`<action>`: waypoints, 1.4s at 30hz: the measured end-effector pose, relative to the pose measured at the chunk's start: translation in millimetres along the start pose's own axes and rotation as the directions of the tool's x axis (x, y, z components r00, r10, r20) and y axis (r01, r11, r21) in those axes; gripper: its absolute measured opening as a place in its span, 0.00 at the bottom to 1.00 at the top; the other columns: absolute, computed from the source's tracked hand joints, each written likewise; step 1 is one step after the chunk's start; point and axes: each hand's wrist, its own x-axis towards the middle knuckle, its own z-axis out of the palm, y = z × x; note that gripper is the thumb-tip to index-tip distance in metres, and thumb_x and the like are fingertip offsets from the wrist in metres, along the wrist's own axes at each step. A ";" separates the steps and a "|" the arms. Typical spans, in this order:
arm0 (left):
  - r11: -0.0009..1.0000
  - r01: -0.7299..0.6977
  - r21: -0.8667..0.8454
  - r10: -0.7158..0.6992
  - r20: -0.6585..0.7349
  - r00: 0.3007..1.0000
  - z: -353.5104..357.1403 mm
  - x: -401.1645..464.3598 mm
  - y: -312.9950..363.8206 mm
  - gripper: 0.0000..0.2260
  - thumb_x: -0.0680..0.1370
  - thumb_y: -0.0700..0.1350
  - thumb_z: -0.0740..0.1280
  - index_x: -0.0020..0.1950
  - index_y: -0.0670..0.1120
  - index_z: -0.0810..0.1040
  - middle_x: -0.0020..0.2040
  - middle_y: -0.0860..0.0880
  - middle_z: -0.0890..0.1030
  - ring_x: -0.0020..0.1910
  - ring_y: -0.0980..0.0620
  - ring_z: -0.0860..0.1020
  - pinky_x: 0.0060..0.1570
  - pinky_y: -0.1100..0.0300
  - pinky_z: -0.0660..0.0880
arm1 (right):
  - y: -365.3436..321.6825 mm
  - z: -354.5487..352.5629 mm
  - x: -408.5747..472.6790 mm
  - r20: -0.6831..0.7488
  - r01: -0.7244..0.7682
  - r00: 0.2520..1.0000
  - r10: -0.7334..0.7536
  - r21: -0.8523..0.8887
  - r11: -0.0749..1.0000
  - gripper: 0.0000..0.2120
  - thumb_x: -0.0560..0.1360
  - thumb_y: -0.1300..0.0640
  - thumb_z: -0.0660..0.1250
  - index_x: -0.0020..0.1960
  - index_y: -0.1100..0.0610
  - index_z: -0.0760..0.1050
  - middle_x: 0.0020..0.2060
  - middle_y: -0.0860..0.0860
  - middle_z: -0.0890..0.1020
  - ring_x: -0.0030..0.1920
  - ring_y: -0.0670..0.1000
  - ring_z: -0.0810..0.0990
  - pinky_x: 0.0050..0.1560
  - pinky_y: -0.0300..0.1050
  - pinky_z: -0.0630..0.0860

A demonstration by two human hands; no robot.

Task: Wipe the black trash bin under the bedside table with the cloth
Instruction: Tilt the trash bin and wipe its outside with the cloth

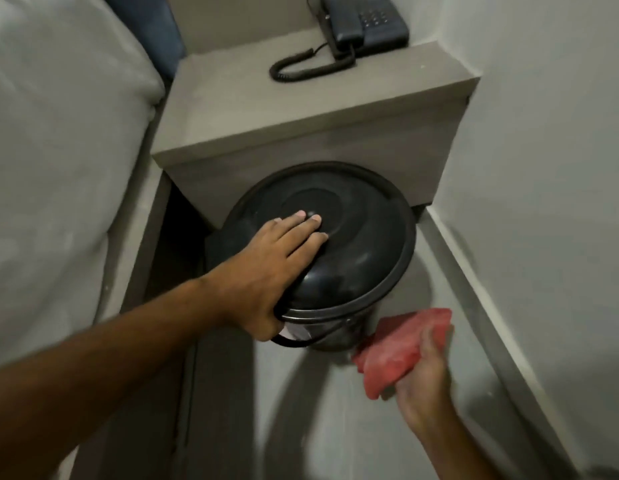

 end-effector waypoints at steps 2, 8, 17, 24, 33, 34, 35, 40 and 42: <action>0.994 0.069 -0.085 -0.072 -0.038 0.997 -9.3 1.2 7.8 0.52 0.59 0.58 0.72 0.77 0.38 0.57 0.79 0.37 0.57 0.79 0.41 0.53 0.76 0.46 0.53 | 0.7 3.2 5.0 0.016 0.007 1.000 -0.007 0.037 0.999 0.49 0.69 0.30 0.59 0.80 0.61 0.63 0.67 0.70 0.77 0.58 0.64 0.80 0.47 0.56 0.83; 0.755 0.345 -0.557 -0.427 -0.019 0.904 -53.9 10.4 -1.8 0.42 0.56 0.50 0.73 0.71 0.50 0.71 0.65 0.46 0.79 0.64 0.52 0.77 0.61 0.57 0.76 | -22.7 -3.9 -8.9 0.074 0.280 0.960 -0.270 -0.279 0.919 0.34 0.76 0.25 0.54 0.80 0.33 0.57 0.79 0.47 0.67 0.77 0.54 0.68 0.72 0.49 0.65; 0.659 0.382 -0.648 -0.519 -0.023 0.855 -44.4 13.1 -9.1 0.34 0.59 0.42 0.72 0.67 0.52 0.74 0.49 0.40 0.84 0.42 0.40 0.84 0.38 0.44 0.82 | -98.0 91.9 27.1 0.493 0.726 0.672 -0.553 -0.586 0.359 0.32 0.80 0.36 0.47 0.83 0.39 0.51 0.82 0.46 0.64 0.78 0.51 0.66 0.77 0.63 0.63; 0.669 0.465 -0.580 -0.589 -0.032 0.807 -53.8 33.1 6.1 0.30 0.56 0.45 0.71 0.59 0.49 0.80 0.40 0.53 0.84 0.38 0.64 0.81 0.38 0.61 0.80 | -29.8 53.9 -12.6 0.754 0.726 0.253 -0.606 -0.562 -0.395 0.30 0.79 0.43 0.61 0.79 0.50 0.64 0.81 0.55 0.64 0.80 0.68 0.59 0.75 0.73 0.58; 0.768 0.498 -0.402 -0.518 0.067 0.853 -64.5 38.6 4.5 0.29 0.58 0.50 0.68 0.59 0.45 0.78 0.41 0.45 0.83 0.42 0.44 0.81 0.41 0.52 0.80 | 4.2 78.1 7.9 0.945 0.635 -0.237 -0.226 -0.025 -0.772 0.22 0.80 0.54 0.66 0.73 0.53 0.76 0.76 0.52 0.74 0.78 0.59 0.69 0.77 0.74 0.55; 0.780 0.496 -0.383 -0.511 0.068 0.857 -66.1 38.5 4.7 0.29 0.57 0.51 0.69 0.58 0.45 0.78 0.41 0.44 0.83 0.42 0.43 0.81 0.42 0.50 0.80 | 15.5 62.5 9.8 0.955 0.600 -0.215 -0.204 -0.036 -0.799 0.22 0.79 0.54 0.67 0.72 0.53 0.78 0.75 0.51 0.76 0.78 0.58 0.68 0.78 0.73 0.52; 0.793 0.491 -0.361 -0.502 0.068 0.862 -67.6 37.9 4.6 0.30 0.57 0.51 0.69 0.58 0.44 0.78 0.42 0.43 0.83 0.43 0.41 0.81 0.43 0.49 0.79 | 28.6 38.7 10.9 0.971 0.562 -0.164 -0.174 -0.053 -0.825 0.22 0.78 0.53 0.68 0.72 0.52 0.78 0.74 0.50 0.77 0.80 0.58 0.65 0.79 0.73 0.48; 0.820 0.455 -0.346 -0.450 0.099 0.887 -69.7 37.6 -0.2 0.30 0.58 0.50 0.69 0.58 0.41 0.77 0.42 0.39 0.82 0.43 0.38 0.80 0.41 0.46 0.79 | 66.8 -46.0 -2.2 0.920 0.532 0.117 -0.373 -0.376 -0.759 0.27 0.80 0.42 0.60 0.78 0.44 0.66 0.85 0.51 0.48 0.81 0.61 0.53 0.77 0.74 0.38; 0.821 0.453 -0.348 -0.449 0.097 0.888 -67.0 34.0 -4.3 0.32 0.58 0.50 0.69 0.61 0.41 0.76 0.44 0.39 0.83 0.45 0.38 0.80 0.42 0.47 0.79 | 48.3 -10.8 -11.8 0.729 0.632 0.307 -0.612 -0.637 -0.441 0.30 0.82 0.39 0.54 0.83 0.43 0.56 0.84 0.55 0.56 0.76 0.65 0.60 0.77 0.72 0.49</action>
